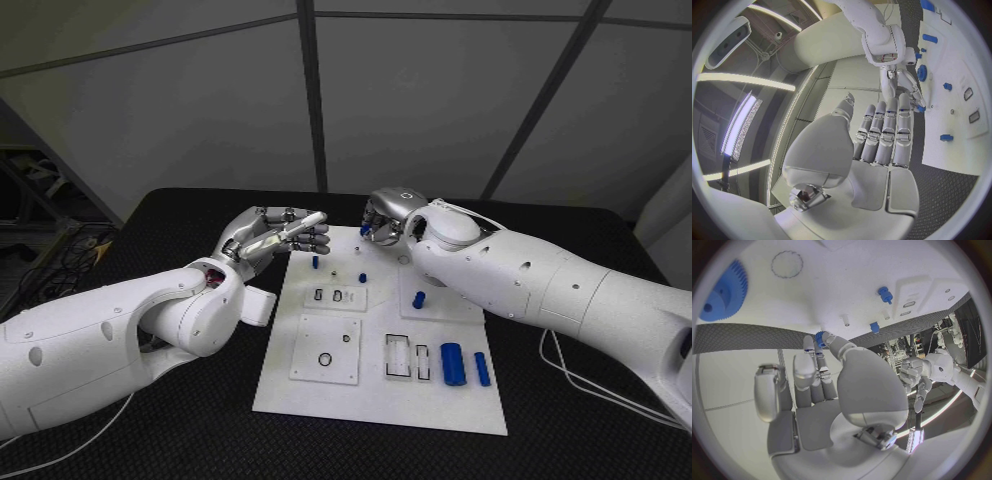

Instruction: Assemble the parts on the task board

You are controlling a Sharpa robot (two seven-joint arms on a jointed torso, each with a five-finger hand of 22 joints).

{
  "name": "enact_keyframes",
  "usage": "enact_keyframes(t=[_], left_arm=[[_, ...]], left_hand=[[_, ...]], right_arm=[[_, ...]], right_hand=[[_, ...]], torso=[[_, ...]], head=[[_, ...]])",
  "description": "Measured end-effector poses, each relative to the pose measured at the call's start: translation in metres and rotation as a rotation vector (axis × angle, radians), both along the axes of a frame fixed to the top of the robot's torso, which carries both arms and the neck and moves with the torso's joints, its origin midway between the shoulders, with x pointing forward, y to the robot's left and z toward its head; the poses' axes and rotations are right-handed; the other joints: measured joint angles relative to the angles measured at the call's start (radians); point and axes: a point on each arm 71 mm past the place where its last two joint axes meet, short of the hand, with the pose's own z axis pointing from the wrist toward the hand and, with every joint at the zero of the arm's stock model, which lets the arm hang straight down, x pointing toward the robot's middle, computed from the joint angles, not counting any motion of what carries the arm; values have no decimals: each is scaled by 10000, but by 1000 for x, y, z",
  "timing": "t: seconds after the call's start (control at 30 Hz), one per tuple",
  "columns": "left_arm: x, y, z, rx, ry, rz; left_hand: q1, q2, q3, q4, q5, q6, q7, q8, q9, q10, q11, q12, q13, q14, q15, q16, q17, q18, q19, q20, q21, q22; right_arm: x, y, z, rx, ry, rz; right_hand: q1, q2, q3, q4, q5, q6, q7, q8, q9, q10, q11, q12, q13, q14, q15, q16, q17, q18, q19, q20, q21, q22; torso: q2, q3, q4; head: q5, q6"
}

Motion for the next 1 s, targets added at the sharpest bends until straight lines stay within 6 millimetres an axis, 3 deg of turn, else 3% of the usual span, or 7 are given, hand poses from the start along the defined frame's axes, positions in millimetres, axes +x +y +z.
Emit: enact_keyframes(t=[0.83,1.0], left_arm=[[1,2,0,28,14,42],[1,2,0,32,19,41]], left_hand=[[0,0,-28,-28,0,0,0,-40,-8,-2,3,-40,0,-35,35,0,21,0,-37,38,20,4],[0,0,-28,-28,0,0,0,-40,-7,-36,36,-42,0,-35,35,0,21,-1,-36,38,38,6]], right_arm=[[-1,-2,0,63,-81,-38],[-2,-3,0,74,-95,-16]], right_hand=[[-29,-30,-28,25,38,2,-37,-69,21,-73,-3,0,-1,0,0,0,-46,0,0,0,0,6],[-39,-39,-29,25,41,12,-51,-65,157,-72,-3,0,-1,0,0,0,-46,0,0,0,0,5]], torso=[[16,-4,-2],[18,-7,0]], head=[[35,55],[48,52]])
